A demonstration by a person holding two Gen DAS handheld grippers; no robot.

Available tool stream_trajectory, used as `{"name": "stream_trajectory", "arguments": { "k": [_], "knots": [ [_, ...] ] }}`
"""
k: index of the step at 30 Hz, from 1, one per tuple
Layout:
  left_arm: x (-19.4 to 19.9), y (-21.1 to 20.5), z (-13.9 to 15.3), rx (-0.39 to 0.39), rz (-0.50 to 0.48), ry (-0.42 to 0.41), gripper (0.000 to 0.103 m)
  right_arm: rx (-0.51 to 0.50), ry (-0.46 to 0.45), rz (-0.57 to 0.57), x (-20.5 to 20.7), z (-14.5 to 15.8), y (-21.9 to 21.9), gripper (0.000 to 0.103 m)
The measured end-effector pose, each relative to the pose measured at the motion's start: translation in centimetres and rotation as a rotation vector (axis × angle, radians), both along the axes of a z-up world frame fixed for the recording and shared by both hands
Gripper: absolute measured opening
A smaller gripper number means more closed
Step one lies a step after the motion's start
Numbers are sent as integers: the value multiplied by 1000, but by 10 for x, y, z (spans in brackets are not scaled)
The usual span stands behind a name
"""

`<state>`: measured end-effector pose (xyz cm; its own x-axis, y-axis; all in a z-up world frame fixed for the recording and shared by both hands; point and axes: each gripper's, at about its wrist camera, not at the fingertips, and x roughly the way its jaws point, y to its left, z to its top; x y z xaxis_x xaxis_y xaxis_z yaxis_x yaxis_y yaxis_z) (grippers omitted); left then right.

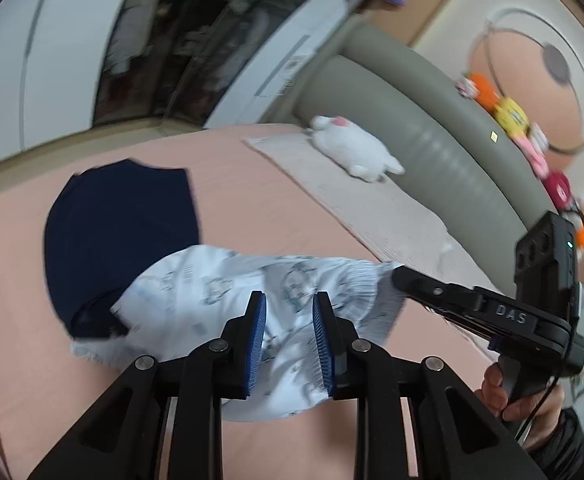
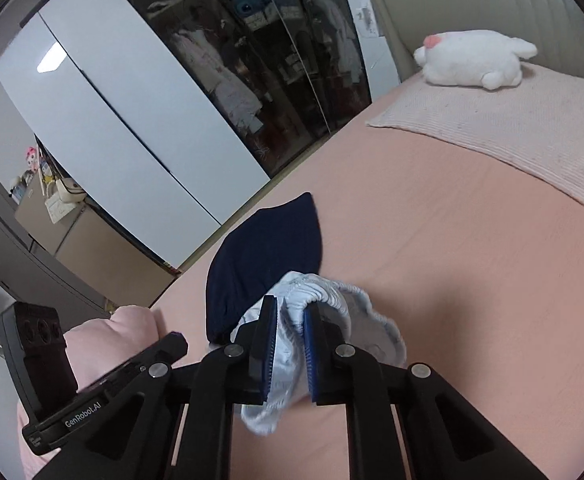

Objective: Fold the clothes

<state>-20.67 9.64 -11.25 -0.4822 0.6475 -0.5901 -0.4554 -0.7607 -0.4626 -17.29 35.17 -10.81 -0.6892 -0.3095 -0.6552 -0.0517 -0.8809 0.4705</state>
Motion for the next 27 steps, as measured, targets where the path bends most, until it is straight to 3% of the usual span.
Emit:
{"name": "stream_trajectory", "arguments": {
  "k": [4, 6, 7, 8, 9, 11, 13, 14, 19, 24, 27],
  "knots": [
    [27, 39, 14, -154, -128, 74, 24, 18, 30, -6, 30, 12, 24, 11],
    [46, 53, 7, -279, -144, 127, 44, 27, 30, -20, 38, 16, 36, 11],
    [55, 57, 2, -326, -145, 153, 69, 39, 27, -27, 42, 18, 40, 11],
    [63, 60, -5, -358, -148, 169, 88, 58, 27, -23, 43, 18, 42, 11],
    [68, 63, -14, -380, -154, 165, 89, 78, 27, -19, 45, 18, 43, 12],
    [71, 65, -35, -403, -144, 119, 89, 126, 22, 4, 50, 15, 46, 23],
    [69, 73, -52, -461, -123, 94, 89, 222, 6, 7, 53, 8, 44, 78],
    [70, 77, -60, -498, -114, 100, 89, 269, -4, 11, 55, 3, 43, 83],
    [84, 105, -94, -657, -191, 173, 89, 323, -81, 64, 62, -28, 57, 83],
    [103, 131, -135, -844, -298, 303, 89, 223, -146, 21, 69, -57, 91, 83],
    [106, 141, -154, -901, -355, 320, 89, 204, -170, 17, 70, -73, 102, 83]
  ]
}}
